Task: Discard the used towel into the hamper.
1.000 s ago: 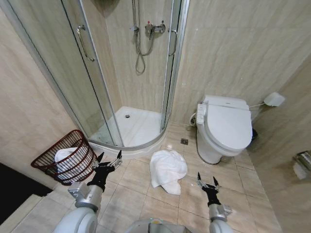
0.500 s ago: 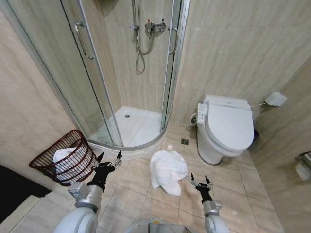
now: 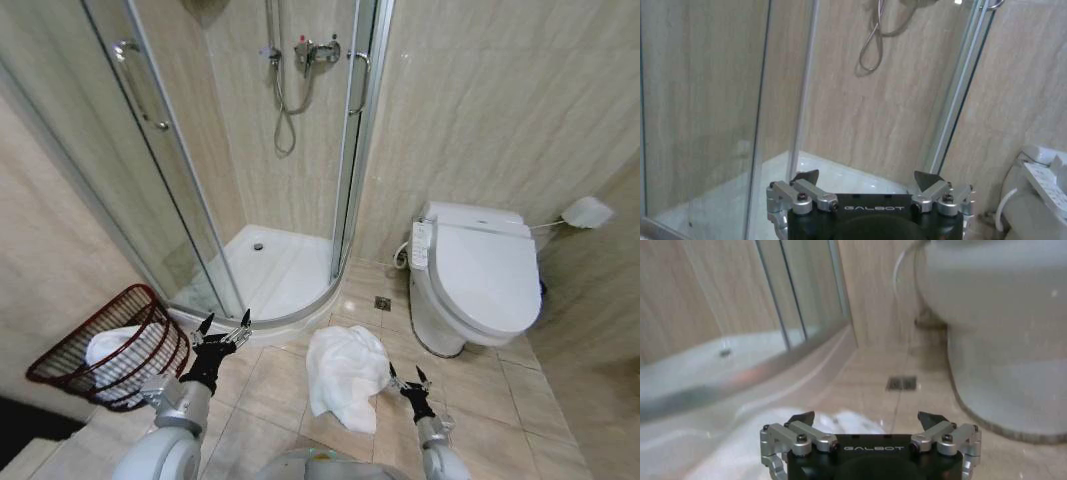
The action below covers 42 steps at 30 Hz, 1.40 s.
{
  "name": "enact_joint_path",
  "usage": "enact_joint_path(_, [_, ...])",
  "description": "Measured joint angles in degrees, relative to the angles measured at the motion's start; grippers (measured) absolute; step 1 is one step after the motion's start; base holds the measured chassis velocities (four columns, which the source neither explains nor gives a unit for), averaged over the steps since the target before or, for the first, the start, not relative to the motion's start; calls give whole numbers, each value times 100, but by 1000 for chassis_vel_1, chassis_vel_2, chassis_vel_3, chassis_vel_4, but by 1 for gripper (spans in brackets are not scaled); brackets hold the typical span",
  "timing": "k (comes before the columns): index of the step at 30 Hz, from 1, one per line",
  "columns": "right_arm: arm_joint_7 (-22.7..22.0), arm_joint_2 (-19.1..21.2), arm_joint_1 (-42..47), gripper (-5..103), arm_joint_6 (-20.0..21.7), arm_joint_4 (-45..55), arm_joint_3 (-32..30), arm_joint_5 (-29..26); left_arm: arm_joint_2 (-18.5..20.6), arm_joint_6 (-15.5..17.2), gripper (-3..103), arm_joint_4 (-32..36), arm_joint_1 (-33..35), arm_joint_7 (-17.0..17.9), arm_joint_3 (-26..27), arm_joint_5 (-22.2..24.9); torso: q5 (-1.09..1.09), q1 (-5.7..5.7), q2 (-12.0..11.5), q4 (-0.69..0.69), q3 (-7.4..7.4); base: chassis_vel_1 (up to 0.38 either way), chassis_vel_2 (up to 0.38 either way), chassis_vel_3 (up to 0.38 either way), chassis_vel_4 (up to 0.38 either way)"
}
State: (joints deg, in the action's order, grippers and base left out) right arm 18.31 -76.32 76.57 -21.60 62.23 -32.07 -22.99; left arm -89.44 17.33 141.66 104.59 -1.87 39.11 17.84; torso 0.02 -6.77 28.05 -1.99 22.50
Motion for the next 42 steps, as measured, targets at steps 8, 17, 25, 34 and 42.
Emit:
enact_joint_path(8, [407, 320, -410, 100, 435, -474, -26, 229, -1, 0, 97, 0, 0, 0, 0, 0, -4, -5, 10, -1, 7, 31, -10, -12, 16])
enact_joint_path(17, [352, 209, -600, 100, 393, -583, 50, 343, -1, 0, 97, 0, 0, 0, 0, 0, -2, -9, 16, -3, 10, 0, 0, 0, 0])
enact_joint_path(25, [94, 278, -791, 100, 3, -922, 133, 409, -1, 0, 97, 0, 0, 0, 0, 0, -2, -10, 21, -2, 13, 23, 17, 19, 22])
enact_joint_path(34, [-39, 250, -1030, 100, -105, -1109, 296, 483, -1, 0, 97, 0, 0, 0, 0, 0, -4, -11, 23, -2, 14, 69, 58, 72, 70])
enact_joint_path(42, [-115, -7, -1168, 100, 198, -1245, 491, 546, 0, 0, 97, 0, 0, 0, 0, 0, -1, -11, 23, -3, 14, 114, 104, 108, 104])
